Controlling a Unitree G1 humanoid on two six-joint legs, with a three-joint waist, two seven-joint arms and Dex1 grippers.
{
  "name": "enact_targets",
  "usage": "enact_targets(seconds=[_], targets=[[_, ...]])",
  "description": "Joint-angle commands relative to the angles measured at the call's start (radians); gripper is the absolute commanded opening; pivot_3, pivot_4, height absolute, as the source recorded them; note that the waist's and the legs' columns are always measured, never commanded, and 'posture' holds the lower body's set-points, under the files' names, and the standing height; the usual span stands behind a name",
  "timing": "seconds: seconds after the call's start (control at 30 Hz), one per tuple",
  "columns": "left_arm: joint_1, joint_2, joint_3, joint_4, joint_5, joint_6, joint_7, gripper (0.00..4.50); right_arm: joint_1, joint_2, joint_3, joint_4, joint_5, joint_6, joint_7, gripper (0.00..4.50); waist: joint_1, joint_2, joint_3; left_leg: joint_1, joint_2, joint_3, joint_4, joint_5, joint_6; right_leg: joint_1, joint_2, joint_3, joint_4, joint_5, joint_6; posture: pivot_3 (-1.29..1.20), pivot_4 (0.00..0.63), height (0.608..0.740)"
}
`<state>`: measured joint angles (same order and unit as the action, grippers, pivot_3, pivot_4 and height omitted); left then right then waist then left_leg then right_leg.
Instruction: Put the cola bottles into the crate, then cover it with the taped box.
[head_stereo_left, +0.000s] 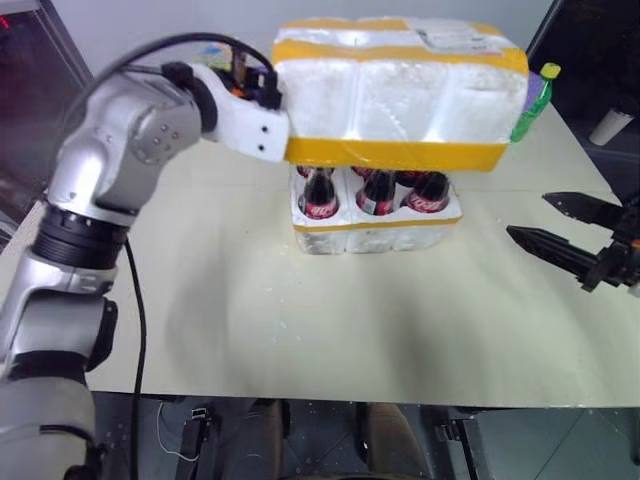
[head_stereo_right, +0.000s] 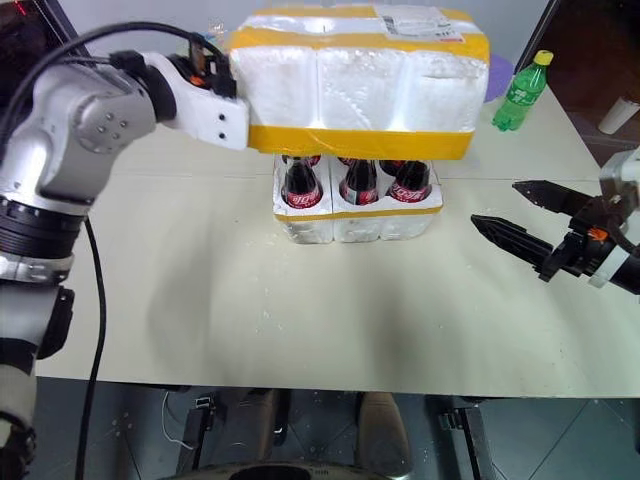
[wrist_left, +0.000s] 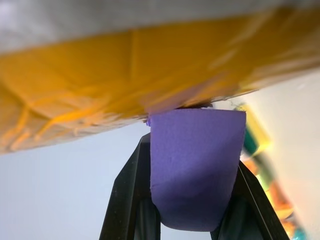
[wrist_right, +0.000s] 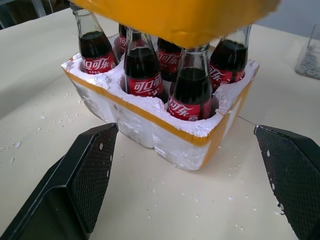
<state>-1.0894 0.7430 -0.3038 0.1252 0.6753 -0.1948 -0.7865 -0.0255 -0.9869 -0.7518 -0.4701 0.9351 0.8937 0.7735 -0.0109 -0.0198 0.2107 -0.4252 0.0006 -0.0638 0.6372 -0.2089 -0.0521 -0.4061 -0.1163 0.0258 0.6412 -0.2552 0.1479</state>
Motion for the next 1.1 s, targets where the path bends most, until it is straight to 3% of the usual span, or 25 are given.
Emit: enact_targets(seconds=[0.03, 0.17, 0.27, 0.43, 0.53, 0.67, 0.87, 0.97, 1.1], targets=[[0.011, -0.003, -0.001, -0.07, 0.018, 0.027, -0.019, 0.85, -0.023, 0.002, -0.011, -0.004, 0.013, -0.025, -0.008, 4.5, -0.001, 0.0, 0.0, 0.0, 0.0, 0.0, 0.0, 0.0, 0.0, 0.0, 0.0, 0.0, 0.0, 0.0, 0.0, 0.0, 0.15, 0.739], [0.069, 0.021, -0.006, -0.101, 0.036, 0.029, -0.04, 0.85, -0.019, 0.003, -0.008, -0.003, 0.01, -0.028, -0.006, 4.5, -0.006, 0.0, 0.0, 0.001, 0.0, 0.0, -0.001, 0.0, 0.0, 0.0, 0.0, 0.0, 0.001, 0.0, 0.0, 0.0, 0.15, 0.739], [0.122, 0.028, -0.001, -0.125, 0.037, 0.039, -0.046, 1.99, -0.004, 0.0, -0.006, -0.008, -0.004, -0.031, 0.0, 4.5, -0.004, 0.0, 0.0, 0.001, 0.0, 0.0, -0.001, 0.0, 0.0, 0.0, 0.0, 0.0, 0.001, 0.0, 0.0, 0.0, 0.15, 0.739], [0.189, 0.044, 0.032, -0.167, 0.028, 0.054, -0.048, 4.45, 0.006, -0.011, -0.014, -0.008, -0.003, -0.028, 0.013, 4.5, -0.001, 0.0, 0.0, 0.0, 0.0, 0.0, 0.0, 0.0, 0.0, 0.0, 0.0, 0.0, 0.001, 0.0, 0.0, 0.0, 0.15, 0.739], [0.264, 0.028, 0.117, -0.235, -0.112, 0.146, -0.098, 4.45, 0.001, -0.025, -0.018, 0.007, -0.008, -0.027, 0.022, 4.5, -0.001, 0.0, 0.0, 0.0, 0.0, 0.0, 0.0, 0.0, 0.0, 0.0, 0.0, 0.0, 0.001, 0.0, 0.0, 0.0, 0.15, 0.739], [0.369, -0.018, 0.317, -0.35, -0.459, 0.519, -0.286, 4.45, 0.005, -0.039, -0.022, 0.027, -0.026, -0.034, 0.04, 4.5, -0.006, 0.0, 0.0, 0.001, 0.0, -0.001, 0.0, 0.0, 0.0, 0.0, 0.0, 0.0, 0.002, 0.0, 0.0, 0.0, 0.15, 0.739], [0.392, 0.123, 0.582, -0.226, -0.937, 1.018, -0.568, 4.45, -0.007, -0.059, -0.003, 0.054, -0.043, -0.044, 0.076, 4.5, -0.011, 0.0, 0.0, 0.002, 0.0, -0.001, 0.0, 0.0, 0.0, -0.001, 0.0, 0.0, 0.004, 0.0, -0.001, 0.0, 0.15, 0.739], [0.402, 0.236, 0.576, -0.111, -1.065, 1.055, -0.743, 4.45, -0.027, -0.075, 0.031, 0.087, -0.058, -0.063, 0.103, 4.5, -0.009, 0.0, 0.0, 0.002, 0.0, -0.001, 0.0, 0.0, 0.0, 0.0, 0.0, 0.0, 0.003, -0.001, 0.0, 0.0, 0.15, 0.739], [0.364, 0.292, 0.479, -0.007, -1.107, 1.041, -0.815, 4.45, -0.063, -0.091, 0.075, 0.129, -0.068, -0.072, 0.139, 4.5, 0.001, 0.0, 0.0, 0.002, 0.0, -0.001, 0.0, 0.0, 0.0, 0.001, 0.0, 0.0, 0.002, -0.001, -0.001, 0.0, 0.15, 0.739]])
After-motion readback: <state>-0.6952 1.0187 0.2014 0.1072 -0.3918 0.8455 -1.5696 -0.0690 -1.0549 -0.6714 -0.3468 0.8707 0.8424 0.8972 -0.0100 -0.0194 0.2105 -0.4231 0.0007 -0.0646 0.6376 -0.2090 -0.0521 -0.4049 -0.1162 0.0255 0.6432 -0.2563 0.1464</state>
